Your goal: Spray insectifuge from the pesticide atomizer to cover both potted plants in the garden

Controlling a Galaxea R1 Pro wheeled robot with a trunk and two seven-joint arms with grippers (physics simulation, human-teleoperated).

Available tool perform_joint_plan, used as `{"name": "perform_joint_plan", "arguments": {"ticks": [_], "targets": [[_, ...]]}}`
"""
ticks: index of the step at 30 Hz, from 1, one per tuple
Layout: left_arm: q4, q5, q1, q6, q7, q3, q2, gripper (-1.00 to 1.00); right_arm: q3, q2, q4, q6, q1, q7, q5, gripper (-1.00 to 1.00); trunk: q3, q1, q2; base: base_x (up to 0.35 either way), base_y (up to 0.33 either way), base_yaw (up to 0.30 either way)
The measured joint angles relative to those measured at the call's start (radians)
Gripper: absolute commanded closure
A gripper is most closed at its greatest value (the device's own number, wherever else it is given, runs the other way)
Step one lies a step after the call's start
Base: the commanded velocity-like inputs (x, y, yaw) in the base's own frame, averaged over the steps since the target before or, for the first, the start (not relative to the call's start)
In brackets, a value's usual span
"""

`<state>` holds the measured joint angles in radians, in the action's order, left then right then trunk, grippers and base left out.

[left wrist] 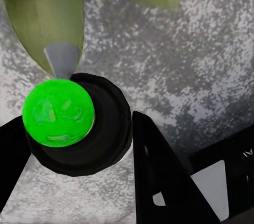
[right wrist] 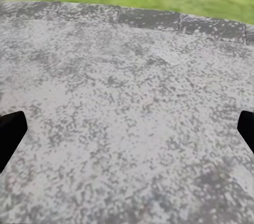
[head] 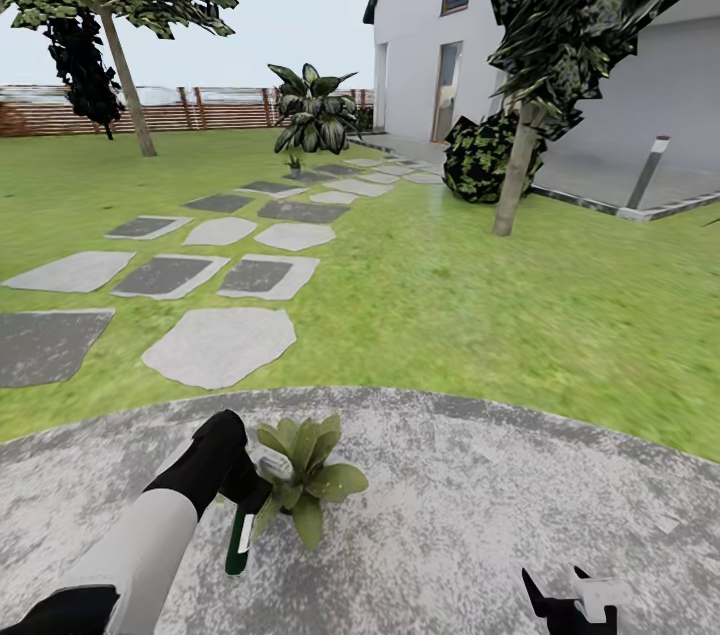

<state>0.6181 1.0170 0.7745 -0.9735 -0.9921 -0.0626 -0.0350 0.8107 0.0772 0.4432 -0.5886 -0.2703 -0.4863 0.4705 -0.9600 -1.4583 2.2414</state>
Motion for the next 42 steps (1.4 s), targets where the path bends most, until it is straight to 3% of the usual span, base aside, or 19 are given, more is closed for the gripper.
{"name": "perform_joint_plan", "arguments": {"ticks": [11, 22, 28, 33, 42], "targets": [[0.001, 0.003, 0.012, 0.000, 0.000, 0.000, -0.011, 1.00, 0.000, 0.000, -0.014, 0.000, 0.000, -0.001, 0.001, -1.00, 0.000, 0.000, 0.000, 0.008, 0.006, 0.000], [-0.001, 0.004, -0.005, 0.001, 0.001, 0.000, 0.058, 1.00, 0.000, 0.000, -0.019, 0.000, 0.000, -0.001, 0.002, -1.00, 0.000, 0.000, 0.000, 0.000, 0.000, 0.000], [-0.037, 0.001, -0.010, -0.001, 0.000, -0.003, 0.039, 1.00, 0.000, 0.000, -0.020, 0.000, 0.000, -0.001, 0.002, -1.00, 0.000, 0.000, 0.000, 0.029, 0.000, 0.000], [-0.084, 0.003, -0.009, 0.000, 0.000, 0.029, 0.032, 1.00, 0.000, 0.000, -0.020, 0.000, 0.000, -0.001, 0.002, -1.00, 0.000, 0.000, 0.000, 0.208, 0.053, 0.000], [-0.077, -0.011, 0.025, -0.017, -0.011, 0.033, 0.021, 1.00, 0.000, 0.000, -0.021, 0.000, 0.000, -0.001, 0.003, -1.00, 0.000, 0.000, 0.000, 0.019, 0.007, 0.000]]}}
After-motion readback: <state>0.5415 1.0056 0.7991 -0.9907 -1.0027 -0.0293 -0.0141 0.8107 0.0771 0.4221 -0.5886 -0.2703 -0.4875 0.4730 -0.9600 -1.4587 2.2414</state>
